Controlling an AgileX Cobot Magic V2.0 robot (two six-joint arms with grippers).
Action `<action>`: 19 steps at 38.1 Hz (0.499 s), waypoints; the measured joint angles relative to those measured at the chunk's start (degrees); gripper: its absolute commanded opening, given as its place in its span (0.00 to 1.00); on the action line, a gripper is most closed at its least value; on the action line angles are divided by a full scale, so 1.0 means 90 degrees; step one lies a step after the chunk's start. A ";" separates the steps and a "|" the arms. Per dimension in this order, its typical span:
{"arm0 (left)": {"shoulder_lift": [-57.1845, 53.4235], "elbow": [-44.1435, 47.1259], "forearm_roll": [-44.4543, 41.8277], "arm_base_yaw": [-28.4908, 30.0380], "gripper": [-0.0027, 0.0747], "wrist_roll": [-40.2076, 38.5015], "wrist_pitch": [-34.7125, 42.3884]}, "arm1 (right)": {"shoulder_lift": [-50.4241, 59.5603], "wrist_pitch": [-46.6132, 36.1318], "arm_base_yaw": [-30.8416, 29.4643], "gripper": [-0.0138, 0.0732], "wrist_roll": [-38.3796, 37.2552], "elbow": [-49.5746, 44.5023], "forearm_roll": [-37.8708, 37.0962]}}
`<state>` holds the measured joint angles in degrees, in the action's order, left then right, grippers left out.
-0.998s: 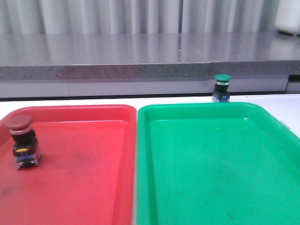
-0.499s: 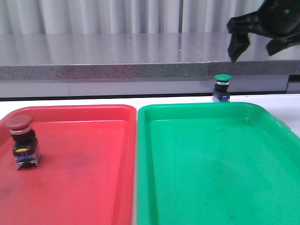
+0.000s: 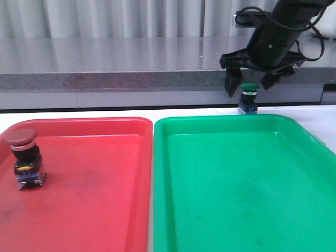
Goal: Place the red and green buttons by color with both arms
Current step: 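Lower the right gripper onto the green-capped button and grasp it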
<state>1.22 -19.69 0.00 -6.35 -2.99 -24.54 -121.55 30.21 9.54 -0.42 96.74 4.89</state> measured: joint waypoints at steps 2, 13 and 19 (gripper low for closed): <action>0.0000 0.0000 0.0000 0.0000 0.01 0.0000 0.0000 | -0.0058 0.0014 0.0000 0.72 0.0000 0.0017 0.0000; 0.0000 0.0000 0.0000 0.0000 0.01 0.0000 0.0000 | -0.0085 0.0014 0.0000 0.39 -0.0009 0.0045 0.0000; 0.0000 0.0000 0.0000 0.0000 0.01 0.0000 0.0000 | 0.0037 0.0118 0.0000 0.39 -0.0009 0.0045 0.0000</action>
<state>1.22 -19.69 0.00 -6.35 -2.99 -24.54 -121.22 31.27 9.54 -0.51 97.15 4.89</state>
